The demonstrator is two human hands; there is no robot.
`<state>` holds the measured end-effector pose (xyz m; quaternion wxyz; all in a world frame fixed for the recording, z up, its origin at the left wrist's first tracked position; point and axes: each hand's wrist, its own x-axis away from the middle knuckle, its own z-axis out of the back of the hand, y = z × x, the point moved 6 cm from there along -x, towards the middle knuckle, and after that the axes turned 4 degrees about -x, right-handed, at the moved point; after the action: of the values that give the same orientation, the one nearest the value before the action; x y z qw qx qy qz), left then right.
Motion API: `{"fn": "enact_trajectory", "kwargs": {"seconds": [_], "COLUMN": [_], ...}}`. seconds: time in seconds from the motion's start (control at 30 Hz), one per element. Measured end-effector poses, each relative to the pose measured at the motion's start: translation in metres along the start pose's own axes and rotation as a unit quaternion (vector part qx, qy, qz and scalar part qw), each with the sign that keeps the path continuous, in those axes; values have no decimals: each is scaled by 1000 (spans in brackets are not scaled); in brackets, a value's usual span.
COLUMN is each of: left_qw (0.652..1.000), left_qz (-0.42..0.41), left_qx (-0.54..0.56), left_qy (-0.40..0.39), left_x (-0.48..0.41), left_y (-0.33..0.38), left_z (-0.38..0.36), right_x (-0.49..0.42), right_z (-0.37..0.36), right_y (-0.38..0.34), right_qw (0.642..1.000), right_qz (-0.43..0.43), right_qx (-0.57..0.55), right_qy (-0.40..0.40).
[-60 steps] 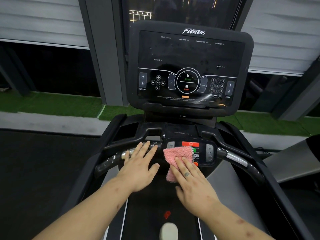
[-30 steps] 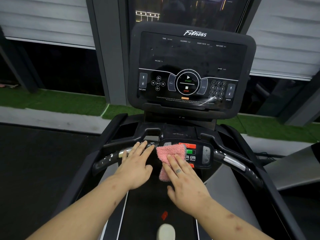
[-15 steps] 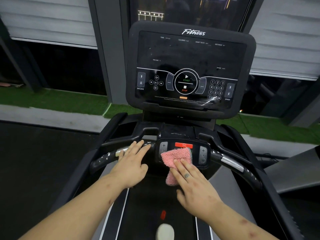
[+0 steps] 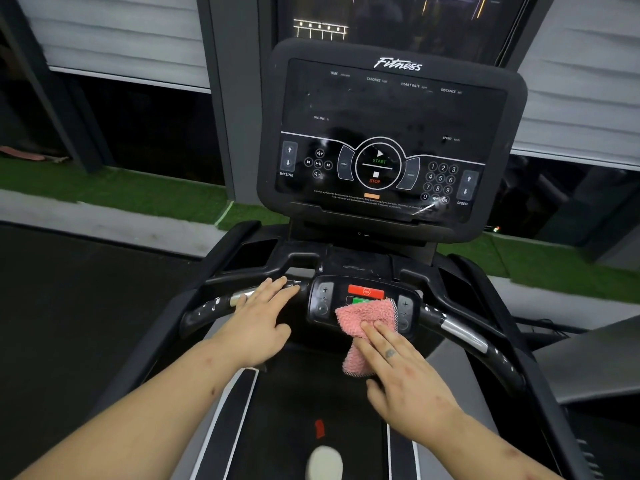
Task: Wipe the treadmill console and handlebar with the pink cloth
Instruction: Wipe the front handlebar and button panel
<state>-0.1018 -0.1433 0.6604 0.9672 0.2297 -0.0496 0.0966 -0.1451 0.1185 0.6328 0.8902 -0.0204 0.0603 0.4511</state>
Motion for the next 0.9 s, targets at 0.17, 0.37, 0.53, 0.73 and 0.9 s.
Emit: {"fn": "enact_trajectory", "kwargs": {"seconds": [0.17,0.37,0.53,0.73,0.9], "left_qw": [1000,1000,1000,1000,999], "left_qz": [4,4,5,5,4], "left_qx": [5,-1,-12,-18,-42], "left_qy": [-2,1,1,-5,-17], "left_x": [-1,-2,-1,2,4], "left_y": [-1,-2,-1,1,3], "left_z": [-1,-3,-2,1,1], "right_x": [-7,-21,-18,-11,-18], "right_z": [-2,-1,3,5,10], "right_y": [-9,-27,-20,-16,-34], "right_qw": [999,999,999,998,994], "right_qz": [-9,-9,-10,-41,-75], "right_qx": [-35,-36,-22,-20,-59], "right_qy": [1,-11,-36,-53,-55]}}
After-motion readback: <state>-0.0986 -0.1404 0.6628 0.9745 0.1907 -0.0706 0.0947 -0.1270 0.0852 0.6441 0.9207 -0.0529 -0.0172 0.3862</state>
